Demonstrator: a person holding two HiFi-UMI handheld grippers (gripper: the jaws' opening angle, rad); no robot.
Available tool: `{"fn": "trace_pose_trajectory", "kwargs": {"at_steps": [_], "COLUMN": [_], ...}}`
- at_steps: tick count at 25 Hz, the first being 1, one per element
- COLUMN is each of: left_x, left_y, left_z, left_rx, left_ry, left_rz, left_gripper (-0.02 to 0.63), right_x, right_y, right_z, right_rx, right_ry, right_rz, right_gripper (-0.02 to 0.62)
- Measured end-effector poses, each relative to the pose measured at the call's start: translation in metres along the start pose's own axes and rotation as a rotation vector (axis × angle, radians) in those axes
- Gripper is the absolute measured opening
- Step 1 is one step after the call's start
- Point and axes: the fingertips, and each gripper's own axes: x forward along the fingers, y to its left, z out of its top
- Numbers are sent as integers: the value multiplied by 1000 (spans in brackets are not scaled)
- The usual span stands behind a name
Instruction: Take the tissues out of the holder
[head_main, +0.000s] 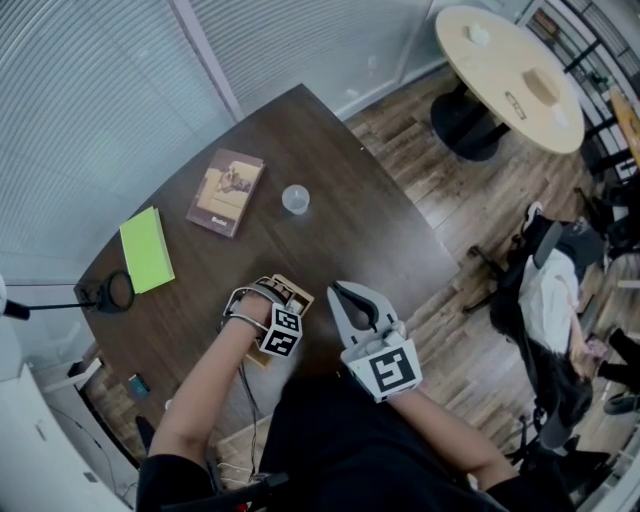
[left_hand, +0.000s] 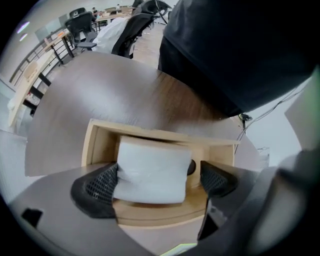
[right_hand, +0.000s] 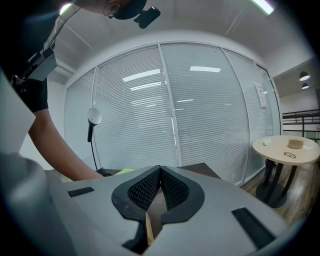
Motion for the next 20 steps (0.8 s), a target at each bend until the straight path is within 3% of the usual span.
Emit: {"fn": "trace_pose_trajectory", "kwargs": {"at_steps": [4, 11, 14, 20], "left_x": [5, 7, 7, 12], "left_y": [3, 1, -3, 1], "left_z": [-1, -1, 0, -1], "left_rx": [44, 46, -1, 55], "left_ry": [32, -4, -8, 7], "left_rz": [29, 43, 2, 34], "left_gripper": [519, 520, 571, 586], "right_x": [0, 0, 0, 0], "right_y": [-2, 3, 0, -3], "right_z": [-5, -6, -8, -11], "right_rx": [2, 6, 7, 13], "right_ry": [5, 10, 9, 13], "right_rz": [-2, 9, -5, -12], "right_gripper": [9, 9, 9, 9]}}
